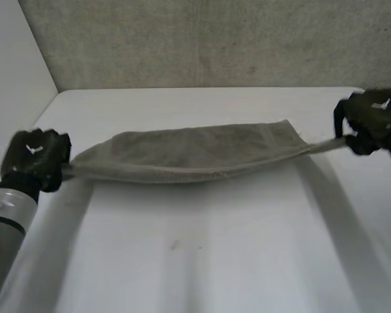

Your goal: Fold the towel.

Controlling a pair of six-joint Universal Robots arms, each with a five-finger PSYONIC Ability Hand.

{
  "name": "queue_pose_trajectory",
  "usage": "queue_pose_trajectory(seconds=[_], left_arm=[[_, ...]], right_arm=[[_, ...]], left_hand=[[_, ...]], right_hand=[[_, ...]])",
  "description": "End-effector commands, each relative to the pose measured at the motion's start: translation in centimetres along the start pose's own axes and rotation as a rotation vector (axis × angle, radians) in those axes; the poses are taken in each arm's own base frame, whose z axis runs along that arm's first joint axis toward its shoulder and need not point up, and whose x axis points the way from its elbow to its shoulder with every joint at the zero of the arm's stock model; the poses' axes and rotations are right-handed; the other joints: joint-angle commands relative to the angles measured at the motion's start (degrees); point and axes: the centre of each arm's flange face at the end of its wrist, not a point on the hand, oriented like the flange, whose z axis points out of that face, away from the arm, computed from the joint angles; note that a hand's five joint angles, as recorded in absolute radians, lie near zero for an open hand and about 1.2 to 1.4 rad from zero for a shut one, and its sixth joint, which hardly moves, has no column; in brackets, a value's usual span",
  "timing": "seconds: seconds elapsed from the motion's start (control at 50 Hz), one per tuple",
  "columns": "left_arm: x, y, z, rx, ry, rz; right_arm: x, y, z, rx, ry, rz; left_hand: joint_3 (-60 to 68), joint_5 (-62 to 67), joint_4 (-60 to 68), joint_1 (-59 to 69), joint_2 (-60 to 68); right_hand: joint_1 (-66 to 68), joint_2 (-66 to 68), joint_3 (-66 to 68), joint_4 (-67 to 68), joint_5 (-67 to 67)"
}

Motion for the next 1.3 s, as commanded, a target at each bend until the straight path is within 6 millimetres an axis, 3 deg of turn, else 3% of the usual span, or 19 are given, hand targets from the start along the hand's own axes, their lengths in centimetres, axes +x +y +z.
queue_pose_trajectory(seconds=[0.02,0.1,0.2,0.26,0.36,0.38,0.4,0.44,0.52,0.62,0.68,0.74,0.86,0.9,0.94,1.02,1.22,1.26,1.3], left_arm=[[-1.1,-4.5,-3.0,0.063,-0.017,0.009],[-0.8,-4.4,-4.0,0.012,0.01,0.003],[-0.3,-3.2,-4.0,-0.05,0.031,-0.003],[0.0,-1.4,-3.3,-0.125,0.045,-0.013],[0.4,1.5,-2.4,-0.242,0.07,-0.032],[0.6,1.9,-2.3,-0.256,0.075,-0.036],[0.6,1.9,-2.3,-0.256,0.075,-0.036],[0.6,2.0,-2.1,-0.26,0.079,-0.039],[0.5,1.5,-1.7,-0.236,0.074,-0.04],[0.1,-0.9,-0.3,-0.144,0.06,-0.078],[0.0,-2.3,0.2,-0.099,0.056,-0.111],[-0.4,-4.0,1.0,-0.043,0.038,-0.129],[-0.8,-5.1,1.6,-0.011,0.012,-0.13],[-0.6,-5.5,2.0,-0.003,0.006,-0.142],[-0.5,-5.7,2.1,0.0,0.002,-0.15],[-0.4,-6.0,2.2,0.006,-0.01,-0.164],[-0.6,-5.5,2.3,-0.01,-0.026,-0.188],[-0.8,-5.4,2.3,-0.012,-0.03,-0.188],[-0.9,-5.3,2.4,-0.014,-0.036,-0.188]], right_arm=[[0.8,-4.7,-4.2,-0.019,-0.002,-0.134],[0.1,-4.4,-4.8,-0.075,-0.049,-0.192],[-0.6,-2.4,-4.5,-0.163,-0.104,-0.259],[-1.4,0.7,-2.8,-0.265,-0.174,-0.229],[-2.0,3.0,-1.4,-0.316,-0.211,-0.179],[-2.0,3.6,-0.9,-0.31,-0.198,-0.139],[-2.0,3.6,-0.8,-0.31,-0.198,-0.139],[-2.4,4.9,0.0,-0.29,-0.165,-0.012],[-3.1,6.1,0.1,-0.263,-0.156,0.107],[-5.5,7.9,-0.8,-0.236,-0.253,0.278],[-6.6,8.2,-1.2,-0.244,-0.285,0.356],[-9.9,7.3,-1.6,-0.232,-0.376,0.465],[-12.1,6.0,-1.2,-0.204,-0.436,0.546],[-14.9,5.4,-1.2,-0.212,-0.516,0.575],[-16.3,5.2,-1.3,-0.214,-0.545,0.571],[-18.5,6.5,-0.4,-0.261,-0.509,0.54],[-17.9,9.3,1.5,-0.298,-0.354,0.448],[-17.3,9.5,1.8,-0.292,-0.335,0.424],[-15.0,10.3,2.5,-0.301,-0.264,0.394]], left_hand=[[10.3,11.0,10.2,12.0,10.3],[10.3,11.0,10.2,12.0,10.3],[10.3,11.0,10.2,12.0,10.3],[10.3,11.0,10.2,12.0,10.3],[10.3,11.0,10.2,12.0,10.3],[10.3,11.0,10.2,12.0,10.3],[10.3,11.0,10.2,12.0,10.3],[10.3,11.0,10.2,12.0,10.3],[10.3,11.0,10.2,12.0,10.3],[10.3,11.0,10.2,12.0,10.3],[10.3,11.0,10.2,12.0,10.3],[10.3,11.0,10.2,12.0,10.3],[10.3,11.0,10.2,12.0,10.3],[10.3,11.0,10.2,12.0,10.3],[10.3,11.0,10.2,12.0,10.3],[10.3,11.0,10.2,12.0,10.3],[10.3,11.0,10.2,12.0,10.3],[10.3,11.0,10.2,12.0,10.3],[10.3,11.0,10.2,12.0,10.3]], right_hand=[[1.6,12.2,11.9,11.7,13.3],[1.6,12.2,11.9,11.7,13.3],[1.6,12.2,11.9,11.7,13.3],[1.6,12.2,11.9,11.7,13.3],[1.6,12.2,11.9,11.7,13.3],[-8.3,2.2,2.0,1.7,3.4],[-8.4,2.1,1.9,1.6,3.3],[-32.5,-22.0,-22.2,-22.5,-20.8],[-42.1,-31.5,-31.8,-32.0,-30.4],[-59.1,-48.5,-48.7,-49.0,-47.4],[-60.2,-49.7,-49.9,-50.2,-48.5],[-60.4,-49.8,-50.1,-50.4,-48.7],[-60.9,-50.3,-50.6,-50.9,-49.2],[-60.9,-50.3,-50.6,-50.9,-49.2],[-60.9,-50.3,-50.6,-50.9,-49.2],[-58.2,-47.7,-47.9,-48.2,-46.5],[-39.6,-29.0,-29.2,-29.5,-27.9],[-35.9,-25.3,-25.5,-25.8,-24.2],[-28.1,-17.6,-17.8,-18.1,-16.5]])
